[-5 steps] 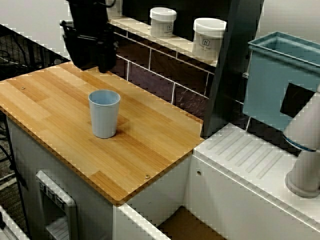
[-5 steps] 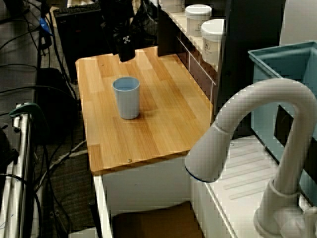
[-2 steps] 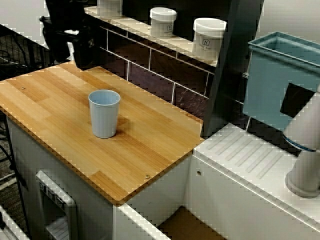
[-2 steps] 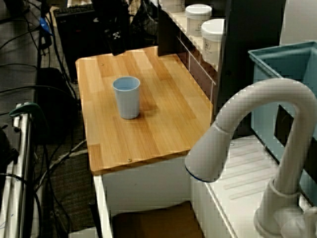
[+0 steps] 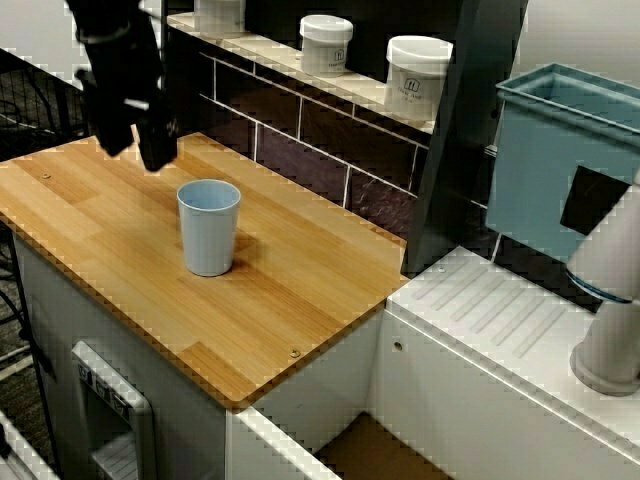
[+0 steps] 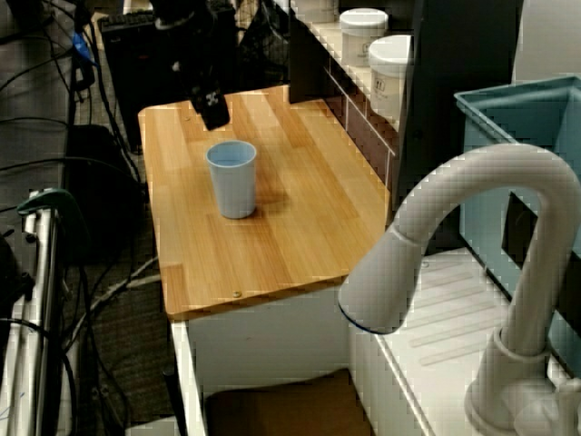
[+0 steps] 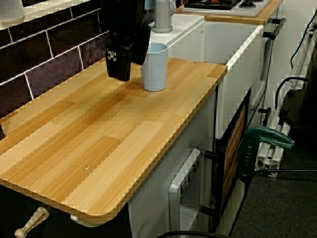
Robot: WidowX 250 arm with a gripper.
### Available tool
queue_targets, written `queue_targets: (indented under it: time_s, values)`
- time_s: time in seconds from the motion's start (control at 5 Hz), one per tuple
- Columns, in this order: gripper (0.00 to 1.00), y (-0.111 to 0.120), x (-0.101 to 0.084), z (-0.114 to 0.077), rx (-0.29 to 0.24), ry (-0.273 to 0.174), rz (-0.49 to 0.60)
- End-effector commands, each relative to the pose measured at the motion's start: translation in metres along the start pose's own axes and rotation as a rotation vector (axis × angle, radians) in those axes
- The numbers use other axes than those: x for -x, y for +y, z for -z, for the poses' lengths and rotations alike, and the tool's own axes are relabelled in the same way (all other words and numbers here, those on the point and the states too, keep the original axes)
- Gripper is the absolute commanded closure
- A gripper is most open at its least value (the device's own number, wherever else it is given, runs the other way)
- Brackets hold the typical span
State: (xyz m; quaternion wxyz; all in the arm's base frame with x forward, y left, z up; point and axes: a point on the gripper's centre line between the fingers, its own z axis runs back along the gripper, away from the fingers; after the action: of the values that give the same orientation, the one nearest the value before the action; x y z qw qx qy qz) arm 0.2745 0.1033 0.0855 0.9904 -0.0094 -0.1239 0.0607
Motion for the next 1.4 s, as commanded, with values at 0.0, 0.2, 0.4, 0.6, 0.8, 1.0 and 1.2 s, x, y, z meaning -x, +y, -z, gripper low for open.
queue_targets:
  time_s: [0.0,0.2,0.4,0.6,0.8,1.0,1.2]
  values:
    - [0.0,0.0134,0.0015,0.0118,-0.041,-0.038,0.007]
    - [0.0,0.0133,0.0002,0.0071,-0.027,0.018,-0.026]
    - [0.0,0.0133,0.0002,0.0071,-0.027,0.018,-0.026]
    - [0.0,0.0133,0.0002,0.0071,-0.027,0.018,-0.026]
    - [0.0,0.0133,0.0002,0.0071,-0.027,0.018,-0.026]
    - [0.0,0.0171,-0.0002,0.0113,-0.033,0.019,-0.021]
    - [0.0,0.0121,-0.0003,0.0126,-0.034,0.017,0.004]
